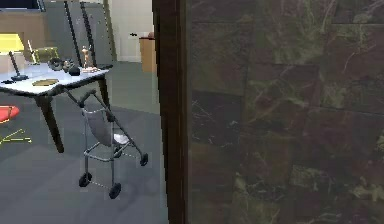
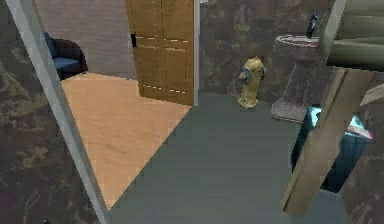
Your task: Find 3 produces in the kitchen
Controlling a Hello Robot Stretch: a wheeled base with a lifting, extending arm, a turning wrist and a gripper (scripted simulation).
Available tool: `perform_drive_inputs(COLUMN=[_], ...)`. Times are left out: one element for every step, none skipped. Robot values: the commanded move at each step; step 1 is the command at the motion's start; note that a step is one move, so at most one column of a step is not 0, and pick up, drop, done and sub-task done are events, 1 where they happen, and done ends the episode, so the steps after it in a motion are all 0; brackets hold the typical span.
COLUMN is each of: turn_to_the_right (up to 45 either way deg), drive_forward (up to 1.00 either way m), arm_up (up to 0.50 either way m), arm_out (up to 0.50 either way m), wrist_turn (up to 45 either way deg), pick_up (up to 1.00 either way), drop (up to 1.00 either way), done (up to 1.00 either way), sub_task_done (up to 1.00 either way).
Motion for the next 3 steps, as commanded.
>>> perform_drive_inputs(turn_to_the_right=[6.0, 0.0, -45.0], drive_forward=[0.0, 0.3, 0.0], arm_up=[0.0, 0.0, 0.0], arm_out=[0.0, 0.0, 0.0], wrist_turn=[0.0, 0.0, 0.0], pick_up=[0.0, 0.0, 0.0], drop=[0.0, 0.0, 0.0], done=[0.0, 0.0, 0.0], sub_task_done=[0.0, 0.0, 0.0])
